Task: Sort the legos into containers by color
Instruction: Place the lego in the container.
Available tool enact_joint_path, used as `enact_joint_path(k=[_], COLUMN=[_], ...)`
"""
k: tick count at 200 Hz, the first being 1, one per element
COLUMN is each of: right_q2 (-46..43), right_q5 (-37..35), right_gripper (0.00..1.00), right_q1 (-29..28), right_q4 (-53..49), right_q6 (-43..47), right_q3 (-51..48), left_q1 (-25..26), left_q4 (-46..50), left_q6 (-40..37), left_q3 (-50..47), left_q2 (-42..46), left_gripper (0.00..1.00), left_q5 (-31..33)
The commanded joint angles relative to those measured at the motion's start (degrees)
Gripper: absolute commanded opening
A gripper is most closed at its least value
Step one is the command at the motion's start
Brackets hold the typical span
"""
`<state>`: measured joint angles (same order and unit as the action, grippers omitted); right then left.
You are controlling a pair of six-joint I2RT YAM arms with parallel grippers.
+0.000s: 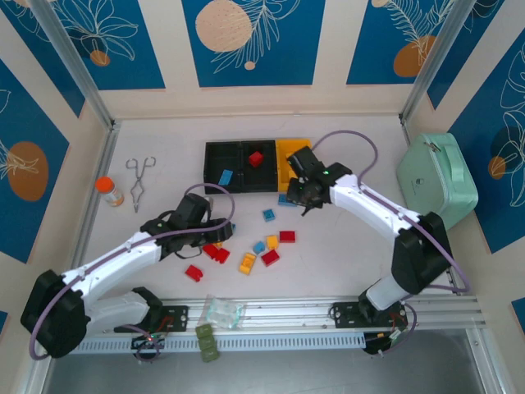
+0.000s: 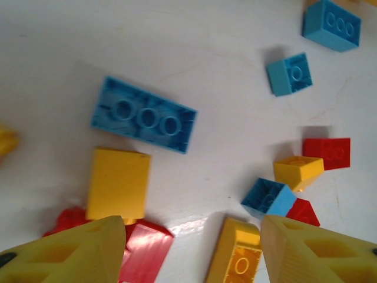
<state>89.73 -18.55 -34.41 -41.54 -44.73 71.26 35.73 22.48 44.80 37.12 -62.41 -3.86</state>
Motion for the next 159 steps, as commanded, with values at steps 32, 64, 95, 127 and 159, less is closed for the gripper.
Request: enact_joint_path(k=[32,64,95,127,159], right_q2=[15.0,25.1,33.4,40.3,46.9], right_q5=[4.1,6.4,8.8,11.9,12.5], right_gripper=[0.32,0.32,0.32,0.32,0.33], right_q1=[-6.4,-8.6,-9.7,-9.9,-10.0], right_q4=[-3.6,-6.9,-9.8,-11.8,-13.0], right_q6=[5.4,7.1,7.9,8.0,8.2], right_q3=[19.9,33.1,44.3,53.4,61.1], left_q1=[-7.8,-9.3,-9.8,-9.9,-9.9], left_q4=[7.4,8.9,9.6,10.0,9.9], left_q6=[2.7,3.5,4.1,4.6,4.9], left_q3=[-4.8,-6.2,-7.1,-7.9,-8.5], left_q2=[9.6,11.9,13.4,14.9,16.0], left_gripper=[0.62,0.61,0.61,0.61,0.61], left_q5=[-0.1,-0.3,-0.5,-0.9,-1.2])
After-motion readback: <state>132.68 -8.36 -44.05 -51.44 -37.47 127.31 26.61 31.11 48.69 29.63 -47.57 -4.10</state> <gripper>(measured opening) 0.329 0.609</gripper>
